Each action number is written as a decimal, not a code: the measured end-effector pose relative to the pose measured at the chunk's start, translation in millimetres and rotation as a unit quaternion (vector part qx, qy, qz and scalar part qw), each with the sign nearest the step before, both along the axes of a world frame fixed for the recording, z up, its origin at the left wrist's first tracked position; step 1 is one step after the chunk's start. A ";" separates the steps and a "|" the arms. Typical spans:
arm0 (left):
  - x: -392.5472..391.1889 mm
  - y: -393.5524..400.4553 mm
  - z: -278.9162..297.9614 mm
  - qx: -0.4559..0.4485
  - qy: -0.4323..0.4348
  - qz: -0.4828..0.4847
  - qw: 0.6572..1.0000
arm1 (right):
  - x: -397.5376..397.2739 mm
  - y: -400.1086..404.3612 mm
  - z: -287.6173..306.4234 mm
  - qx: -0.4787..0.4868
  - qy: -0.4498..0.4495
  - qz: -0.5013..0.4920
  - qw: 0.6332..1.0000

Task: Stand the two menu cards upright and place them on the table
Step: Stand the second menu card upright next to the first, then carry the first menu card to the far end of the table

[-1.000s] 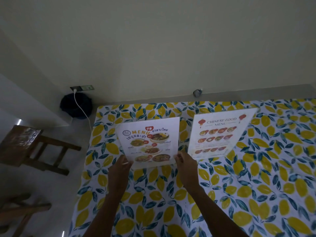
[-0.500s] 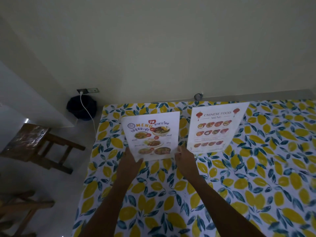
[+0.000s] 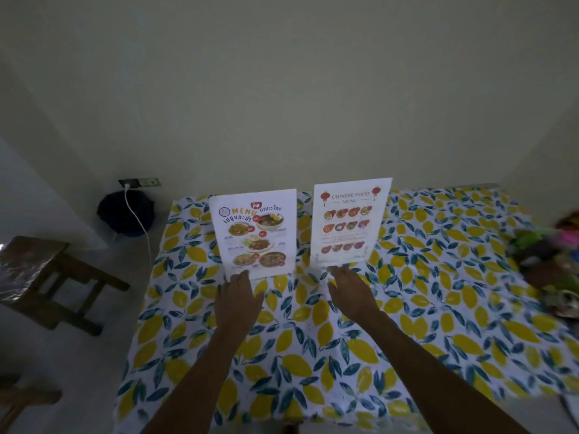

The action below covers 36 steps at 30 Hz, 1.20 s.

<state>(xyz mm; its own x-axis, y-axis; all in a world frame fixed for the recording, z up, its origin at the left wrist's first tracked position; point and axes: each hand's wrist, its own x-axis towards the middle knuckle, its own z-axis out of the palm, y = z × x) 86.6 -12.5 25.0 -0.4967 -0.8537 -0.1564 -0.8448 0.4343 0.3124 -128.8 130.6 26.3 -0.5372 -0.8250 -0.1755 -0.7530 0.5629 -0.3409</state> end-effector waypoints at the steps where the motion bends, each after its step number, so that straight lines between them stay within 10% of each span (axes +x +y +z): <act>1: -5.0 4.9 1.8 -0.003 -0.002 -0.006 1.000 | -4.3 7.6 3.9 0.003 0.005 -0.004 1.000; 15: -132.1 34.1 -0.7 0.027 -0.022 -0.057 0.998 | -121.2 52.6 10.0 -0.012 0.014 -0.043 0.999; 27: -226.0 19.9 -26.7 0.066 0.081 0.123 0.987 | -211.6 -5.5 -34.5 -0.126 -0.210 -0.144 0.959; 36: -229.9 20.6 -22.3 0.025 0.029 0.136 0.990 | -217.7 -4.4 -43.7 -0.190 -0.170 -0.119 0.960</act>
